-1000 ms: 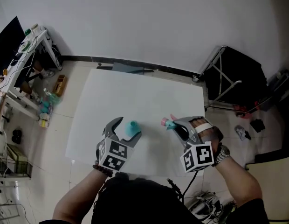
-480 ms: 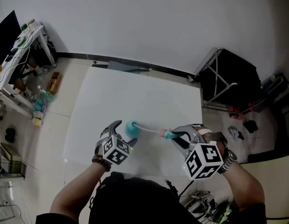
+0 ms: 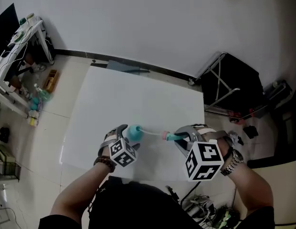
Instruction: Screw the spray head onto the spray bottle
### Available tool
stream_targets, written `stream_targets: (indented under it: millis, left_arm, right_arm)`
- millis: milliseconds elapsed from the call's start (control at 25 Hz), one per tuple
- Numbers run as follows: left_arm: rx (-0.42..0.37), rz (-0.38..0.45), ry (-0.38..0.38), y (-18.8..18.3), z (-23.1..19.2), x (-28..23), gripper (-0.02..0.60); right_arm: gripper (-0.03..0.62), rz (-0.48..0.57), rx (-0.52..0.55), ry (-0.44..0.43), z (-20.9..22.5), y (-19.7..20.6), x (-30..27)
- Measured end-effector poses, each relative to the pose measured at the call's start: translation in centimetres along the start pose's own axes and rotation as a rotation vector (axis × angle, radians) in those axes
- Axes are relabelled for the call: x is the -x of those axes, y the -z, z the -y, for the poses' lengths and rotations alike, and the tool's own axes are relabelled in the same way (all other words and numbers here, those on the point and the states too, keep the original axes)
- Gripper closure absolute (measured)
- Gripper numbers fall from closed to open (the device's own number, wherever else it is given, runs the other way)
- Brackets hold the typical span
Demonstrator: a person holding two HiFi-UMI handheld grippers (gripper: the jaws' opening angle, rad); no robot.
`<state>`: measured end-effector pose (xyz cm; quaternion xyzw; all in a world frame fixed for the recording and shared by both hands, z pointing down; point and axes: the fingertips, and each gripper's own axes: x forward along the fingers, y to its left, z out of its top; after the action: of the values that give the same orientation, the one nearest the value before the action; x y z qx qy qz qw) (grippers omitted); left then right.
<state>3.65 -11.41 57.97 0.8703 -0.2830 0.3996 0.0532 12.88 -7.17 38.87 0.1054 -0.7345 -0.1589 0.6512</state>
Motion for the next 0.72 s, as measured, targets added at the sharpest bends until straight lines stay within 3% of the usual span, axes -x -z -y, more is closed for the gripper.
stream_targets:
  millis: [320, 720]
  left_arm:
    - [-0.011, -0.005, 0.03, 0.4, 0.1, -2.0, 0.118]
    - [-0.035, 0.011, 0.05, 0.8, 0.2, -3.8, 0.164]
  right_arm:
    - [0.54, -0.071, 0.079, -0.056, 1.2, -2.4, -1.8]
    - [0.54, -0.125, 0.131, -0.128, 1.6, -4.4, -4.9]
